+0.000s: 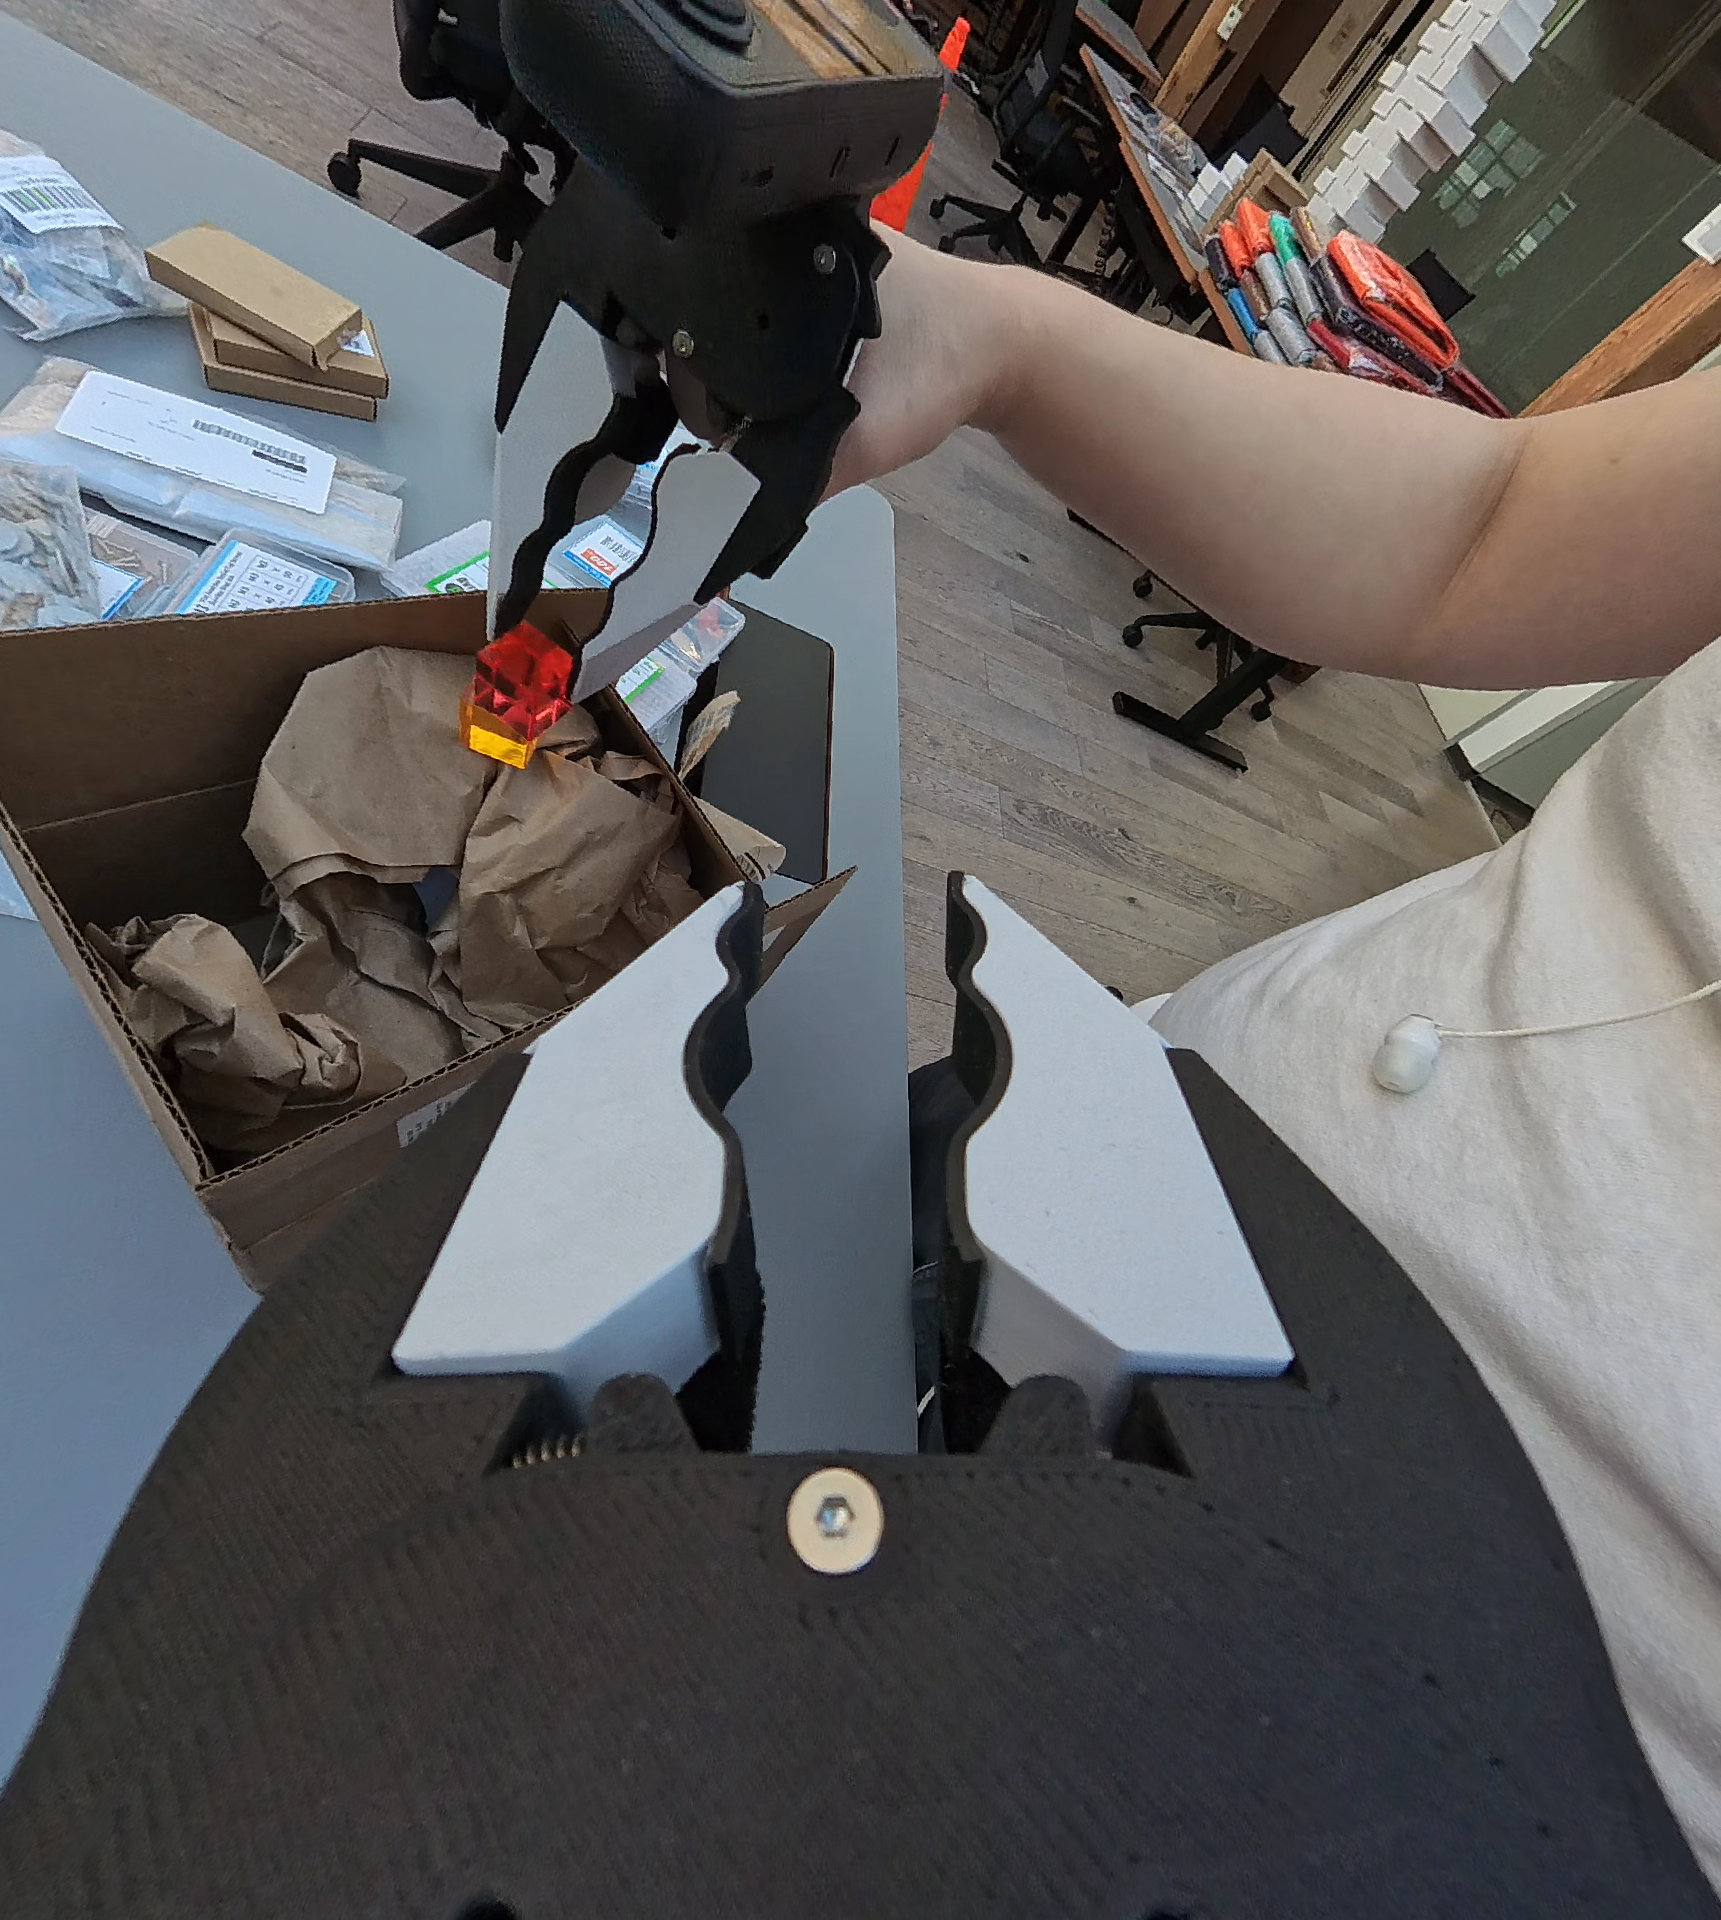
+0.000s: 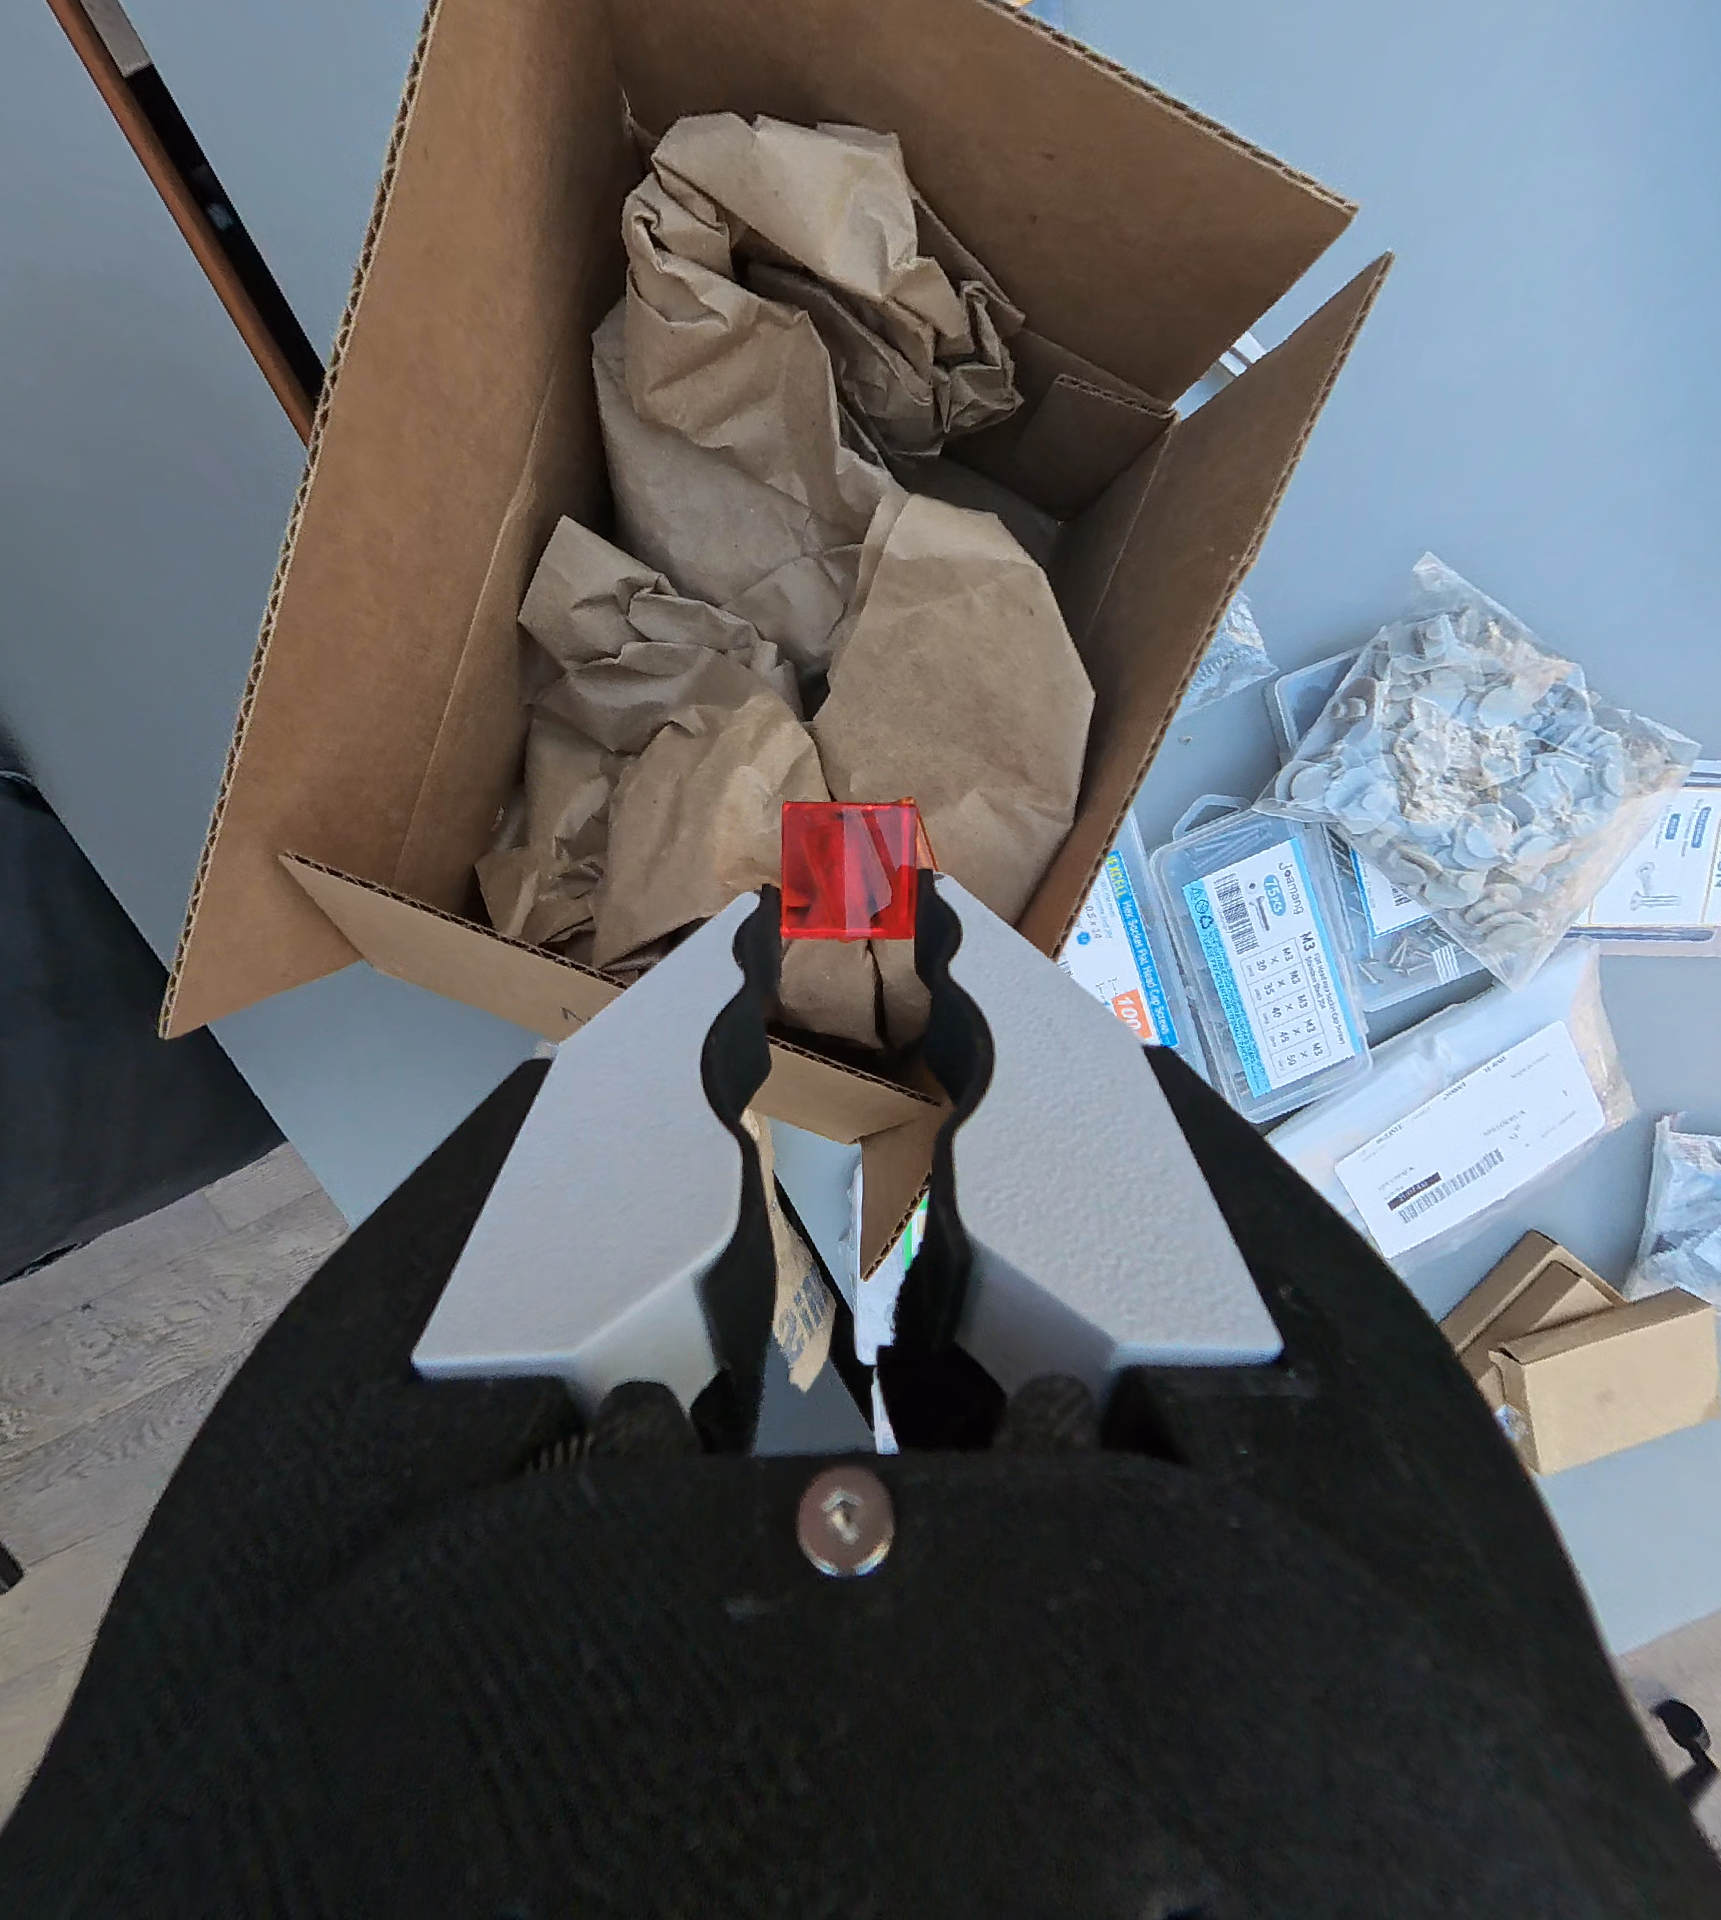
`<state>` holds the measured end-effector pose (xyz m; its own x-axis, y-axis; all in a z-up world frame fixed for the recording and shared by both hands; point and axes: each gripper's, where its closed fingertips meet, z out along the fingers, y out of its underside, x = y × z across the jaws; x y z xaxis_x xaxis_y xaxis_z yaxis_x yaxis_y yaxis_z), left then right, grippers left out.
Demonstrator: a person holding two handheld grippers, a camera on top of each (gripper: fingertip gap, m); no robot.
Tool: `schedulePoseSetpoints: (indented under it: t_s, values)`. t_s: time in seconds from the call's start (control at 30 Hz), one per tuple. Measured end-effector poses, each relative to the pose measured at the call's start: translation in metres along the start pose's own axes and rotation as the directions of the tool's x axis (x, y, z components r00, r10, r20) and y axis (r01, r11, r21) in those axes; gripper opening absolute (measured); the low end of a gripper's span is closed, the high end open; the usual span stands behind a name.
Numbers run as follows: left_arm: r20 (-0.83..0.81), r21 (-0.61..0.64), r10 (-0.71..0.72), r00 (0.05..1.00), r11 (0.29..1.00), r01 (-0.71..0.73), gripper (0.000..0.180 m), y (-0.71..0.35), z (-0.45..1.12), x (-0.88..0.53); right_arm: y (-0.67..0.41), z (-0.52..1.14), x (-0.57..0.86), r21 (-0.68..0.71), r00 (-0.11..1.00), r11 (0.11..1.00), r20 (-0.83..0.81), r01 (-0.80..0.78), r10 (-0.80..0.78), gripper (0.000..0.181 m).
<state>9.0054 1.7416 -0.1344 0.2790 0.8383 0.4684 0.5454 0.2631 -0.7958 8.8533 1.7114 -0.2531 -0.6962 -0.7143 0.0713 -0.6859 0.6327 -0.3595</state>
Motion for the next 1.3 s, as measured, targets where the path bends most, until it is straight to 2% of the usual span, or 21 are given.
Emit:
schedulePoseSetpoints:
  t_s: [0.9, 1.3]
  values:
    - [-0.001, -0.003, 0.005, 1.000, 1.000, -0.005, 0.034, -0.002, -0.001, 0.001, 0.009, 0.012, -0.004, -0.051, 0.992, 0.994, -0.075, 0.097, -0.100, 0.023]
    - [0.002, -0.001, 0.004, 1.000, 1.000, -0.004, 0.034, -0.002, -0.002, 0.001, 0.012, 0.007, 0.000, -0.047, 0.998, 0.998, -0.029, 0.046, -0.047, 0.025]
